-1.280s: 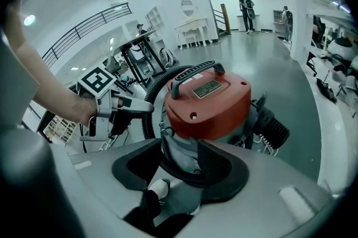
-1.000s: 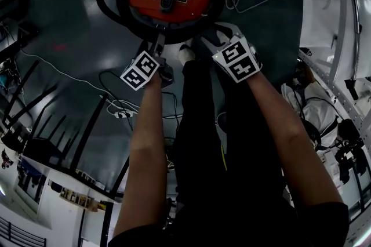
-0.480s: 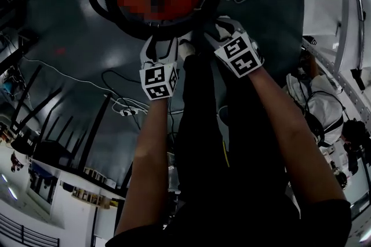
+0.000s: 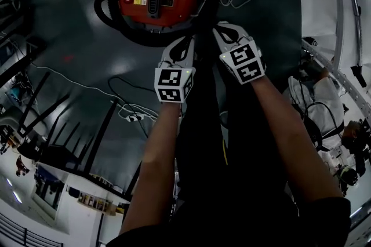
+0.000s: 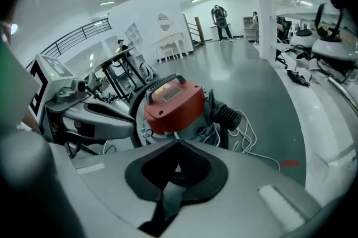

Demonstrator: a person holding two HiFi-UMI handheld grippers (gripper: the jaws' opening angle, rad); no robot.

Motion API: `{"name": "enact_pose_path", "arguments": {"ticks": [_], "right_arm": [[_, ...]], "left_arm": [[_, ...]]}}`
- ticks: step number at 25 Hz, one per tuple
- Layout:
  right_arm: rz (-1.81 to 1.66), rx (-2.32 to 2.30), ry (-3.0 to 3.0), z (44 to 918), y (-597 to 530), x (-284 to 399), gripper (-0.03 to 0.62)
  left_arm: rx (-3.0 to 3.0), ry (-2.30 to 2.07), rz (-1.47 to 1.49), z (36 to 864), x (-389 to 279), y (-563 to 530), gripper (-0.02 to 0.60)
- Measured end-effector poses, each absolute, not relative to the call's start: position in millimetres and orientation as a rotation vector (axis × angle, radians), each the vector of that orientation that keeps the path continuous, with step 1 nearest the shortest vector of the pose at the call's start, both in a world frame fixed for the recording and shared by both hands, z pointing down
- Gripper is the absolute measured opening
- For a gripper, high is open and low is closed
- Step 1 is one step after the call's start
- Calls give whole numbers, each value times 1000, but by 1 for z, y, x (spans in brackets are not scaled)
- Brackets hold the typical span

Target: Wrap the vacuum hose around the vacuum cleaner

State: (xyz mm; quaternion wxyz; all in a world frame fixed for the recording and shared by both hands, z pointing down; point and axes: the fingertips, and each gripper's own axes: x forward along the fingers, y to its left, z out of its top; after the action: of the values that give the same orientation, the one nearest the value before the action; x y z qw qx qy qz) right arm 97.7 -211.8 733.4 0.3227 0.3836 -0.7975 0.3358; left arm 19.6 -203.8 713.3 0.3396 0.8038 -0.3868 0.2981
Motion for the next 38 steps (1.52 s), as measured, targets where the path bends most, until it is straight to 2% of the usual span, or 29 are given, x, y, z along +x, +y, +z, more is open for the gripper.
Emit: {"name": "enact_pose_path", "arguments": {"ticks": [3,9,23,38], "right_arm": [[868,1064,-2139,701,-220,97,-3],[833,1169,-2212,624,-230,96,-3],[830,1182,-2256,501,-223,75,-5],[778,1148,-2331,421,-214,39,-5]], "left_arm": [[2076,-1015,750,689,22,-205,11],[2121,-994,733,623,21,-203,9],[2094,-1100,630,499,-35,-209,9],[2045,-1181,551,439,-64,-201,9]]}}
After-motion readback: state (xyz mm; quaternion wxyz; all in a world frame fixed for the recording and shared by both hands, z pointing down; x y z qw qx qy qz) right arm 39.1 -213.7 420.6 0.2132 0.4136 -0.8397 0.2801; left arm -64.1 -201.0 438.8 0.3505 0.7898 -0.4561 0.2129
